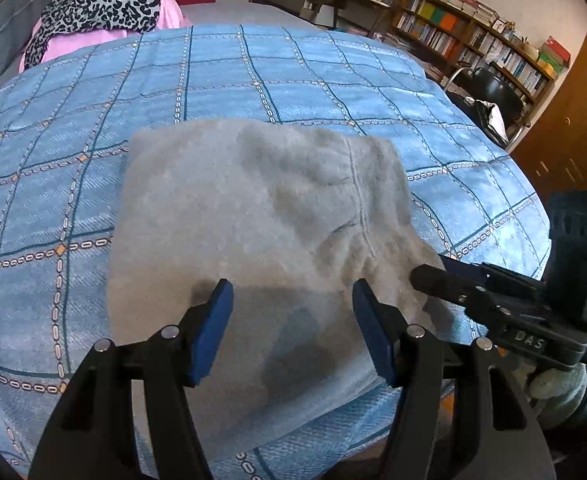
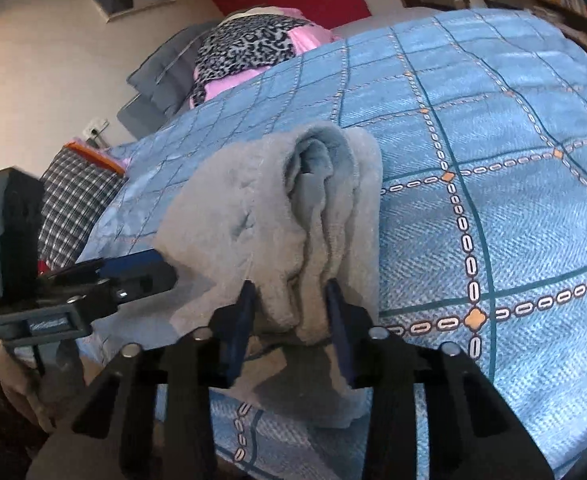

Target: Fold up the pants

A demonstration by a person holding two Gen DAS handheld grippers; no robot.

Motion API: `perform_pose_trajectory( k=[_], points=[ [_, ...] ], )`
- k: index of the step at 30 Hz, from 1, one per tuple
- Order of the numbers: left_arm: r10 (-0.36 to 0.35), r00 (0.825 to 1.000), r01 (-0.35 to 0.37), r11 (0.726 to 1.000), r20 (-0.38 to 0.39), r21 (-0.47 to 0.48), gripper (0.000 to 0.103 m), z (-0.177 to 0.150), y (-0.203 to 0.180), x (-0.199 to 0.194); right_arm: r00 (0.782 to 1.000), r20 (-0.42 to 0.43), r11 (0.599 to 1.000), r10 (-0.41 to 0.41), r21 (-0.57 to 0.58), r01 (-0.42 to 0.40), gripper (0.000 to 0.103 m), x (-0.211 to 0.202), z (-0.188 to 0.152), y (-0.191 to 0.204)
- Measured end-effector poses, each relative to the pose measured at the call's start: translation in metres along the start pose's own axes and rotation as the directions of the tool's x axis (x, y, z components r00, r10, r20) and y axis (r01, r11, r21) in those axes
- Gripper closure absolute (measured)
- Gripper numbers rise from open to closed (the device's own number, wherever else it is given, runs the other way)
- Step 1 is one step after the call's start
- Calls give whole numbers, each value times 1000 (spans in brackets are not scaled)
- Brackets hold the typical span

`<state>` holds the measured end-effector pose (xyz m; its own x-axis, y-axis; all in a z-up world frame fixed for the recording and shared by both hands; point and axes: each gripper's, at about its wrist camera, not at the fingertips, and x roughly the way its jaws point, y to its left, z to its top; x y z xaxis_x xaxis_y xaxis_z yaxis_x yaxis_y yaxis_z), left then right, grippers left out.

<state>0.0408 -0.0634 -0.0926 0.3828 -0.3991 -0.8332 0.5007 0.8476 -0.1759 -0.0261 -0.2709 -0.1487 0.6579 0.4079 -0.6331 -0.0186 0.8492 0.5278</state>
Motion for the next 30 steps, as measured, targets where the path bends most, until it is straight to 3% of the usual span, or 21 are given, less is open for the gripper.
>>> perform_pose_trajectory(
  k=[7,11,13,20,24,27,28,30],
  points=[
    [-19,1000,19,999,-8,32,40,1,-14,2,999,-6,998,53,-20,-53,91,-31,2,-2],
    [-63,997,66,996,-54,57,40,-3,-31,19,998,-55,1000,9,-1,-9,92,-25,-13,-11],
    [-42,997,48,995,-69,87,40,-9,-41,29,996,-87,1000,-31,-7,30,92,-14,-23,-13],
    [-21,998,29,993,-67,116,41,-17,-51,33,999,-2,998,-54,-26,54,88,-27,-7,-15],
    [-2,998,11,988,-58,151,41,-23,-58,33,996,69,999,-51,2,51,61,-35,22,-20],
    [-4,998,13,988,-57,152,41,-23,-58,33,996,89,999,-18,-29,21,59,-24,52,-13],
    [-7,998,16,989,-57,150,42,-23,-58,33,996,86,999,-4,-44,7,48,-18,60,-11],
    [-7,998,16,989,-57,150,42,-22,-58,33,997,78,997,-6,-77,12,38,0,77,-8]
  ],
)
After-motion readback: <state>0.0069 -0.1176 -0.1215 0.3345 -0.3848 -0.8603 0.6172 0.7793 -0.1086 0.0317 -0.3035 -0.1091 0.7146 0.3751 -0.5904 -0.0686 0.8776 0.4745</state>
